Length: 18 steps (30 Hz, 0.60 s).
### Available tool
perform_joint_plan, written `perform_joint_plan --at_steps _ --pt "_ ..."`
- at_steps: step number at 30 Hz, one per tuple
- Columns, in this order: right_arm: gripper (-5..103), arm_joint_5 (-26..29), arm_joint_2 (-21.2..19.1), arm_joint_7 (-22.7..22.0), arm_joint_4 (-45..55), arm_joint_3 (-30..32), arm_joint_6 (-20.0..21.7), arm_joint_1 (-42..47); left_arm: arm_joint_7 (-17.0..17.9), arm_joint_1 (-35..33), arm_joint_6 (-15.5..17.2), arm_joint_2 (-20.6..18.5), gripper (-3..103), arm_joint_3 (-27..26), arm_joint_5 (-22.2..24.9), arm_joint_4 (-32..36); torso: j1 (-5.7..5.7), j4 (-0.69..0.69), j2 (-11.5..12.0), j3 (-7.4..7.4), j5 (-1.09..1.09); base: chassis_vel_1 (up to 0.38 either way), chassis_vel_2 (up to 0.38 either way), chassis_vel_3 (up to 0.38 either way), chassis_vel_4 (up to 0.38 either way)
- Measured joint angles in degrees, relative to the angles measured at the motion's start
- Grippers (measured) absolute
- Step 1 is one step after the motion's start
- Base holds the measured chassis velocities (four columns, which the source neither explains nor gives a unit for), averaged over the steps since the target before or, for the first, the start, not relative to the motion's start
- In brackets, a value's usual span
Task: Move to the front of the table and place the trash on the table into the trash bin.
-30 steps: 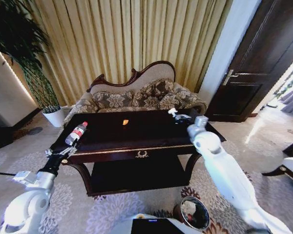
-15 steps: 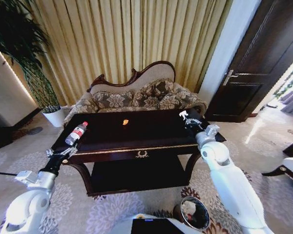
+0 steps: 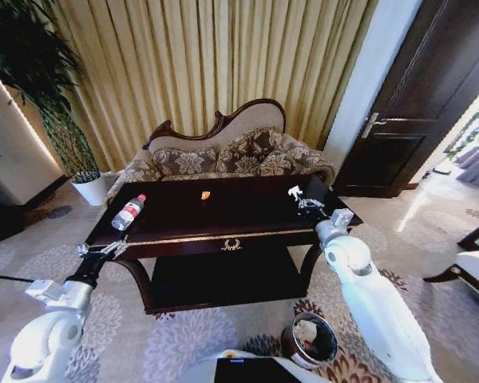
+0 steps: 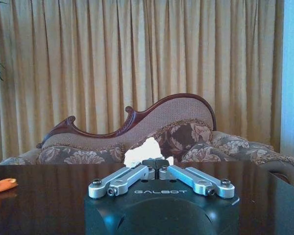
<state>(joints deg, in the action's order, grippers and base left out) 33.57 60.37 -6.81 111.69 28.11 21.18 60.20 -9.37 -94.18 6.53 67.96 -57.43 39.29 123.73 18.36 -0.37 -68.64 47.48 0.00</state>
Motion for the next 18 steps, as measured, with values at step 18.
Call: perform_joint_plan --at_steps 18 --pt "0 -0.17 0.30 0.00 0.24 0.08 -0.02 0.93 0.07 0.02 0.10 -0.01 100 -0.05 -0.12 0.53 0.02 0.00 0.01 0.01 0.00 0.119 -0.120 -0.122 0.114"
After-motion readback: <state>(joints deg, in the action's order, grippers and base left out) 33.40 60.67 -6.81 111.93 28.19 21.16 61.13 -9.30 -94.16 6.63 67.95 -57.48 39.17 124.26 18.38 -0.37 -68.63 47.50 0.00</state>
